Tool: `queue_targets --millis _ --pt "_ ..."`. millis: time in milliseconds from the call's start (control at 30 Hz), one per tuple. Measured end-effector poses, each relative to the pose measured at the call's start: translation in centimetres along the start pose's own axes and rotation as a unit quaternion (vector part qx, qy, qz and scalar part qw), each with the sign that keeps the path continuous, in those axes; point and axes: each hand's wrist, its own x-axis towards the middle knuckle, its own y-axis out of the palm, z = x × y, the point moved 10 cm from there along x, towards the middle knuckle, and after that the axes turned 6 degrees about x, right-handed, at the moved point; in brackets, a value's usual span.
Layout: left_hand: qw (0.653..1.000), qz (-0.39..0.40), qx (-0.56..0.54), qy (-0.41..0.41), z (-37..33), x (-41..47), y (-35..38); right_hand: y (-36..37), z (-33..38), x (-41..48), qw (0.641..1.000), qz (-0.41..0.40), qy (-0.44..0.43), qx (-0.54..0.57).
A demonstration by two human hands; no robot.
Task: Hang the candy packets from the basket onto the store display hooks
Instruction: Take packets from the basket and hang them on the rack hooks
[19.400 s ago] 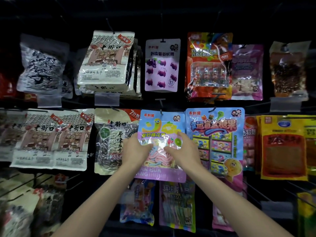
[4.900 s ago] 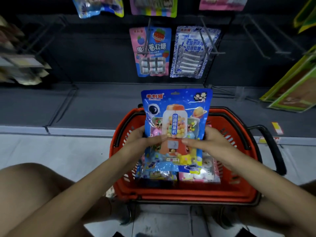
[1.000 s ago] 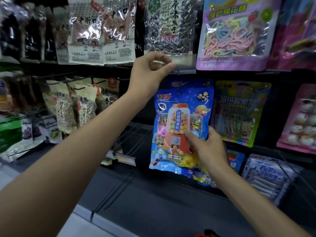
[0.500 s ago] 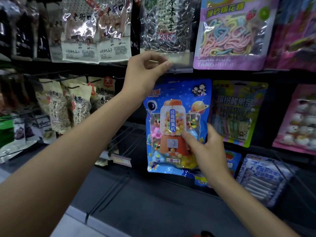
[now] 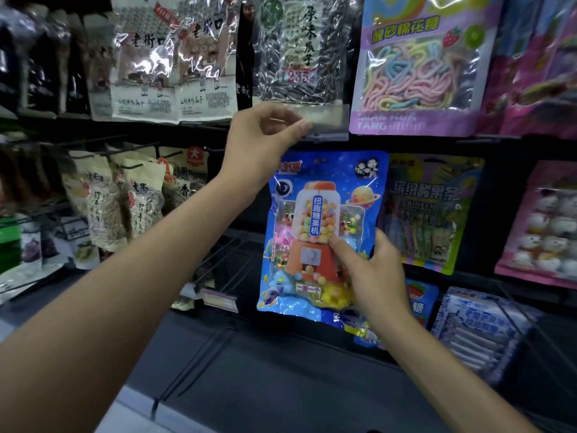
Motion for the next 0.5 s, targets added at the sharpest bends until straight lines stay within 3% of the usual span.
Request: queue_targets --millis 500 --pt "0.999 -0.024 -0.038 0.03 0.2 -0.4 0.1 -0.9 -3.9 6.6 0.998 -0.057 0.003 -0.021"
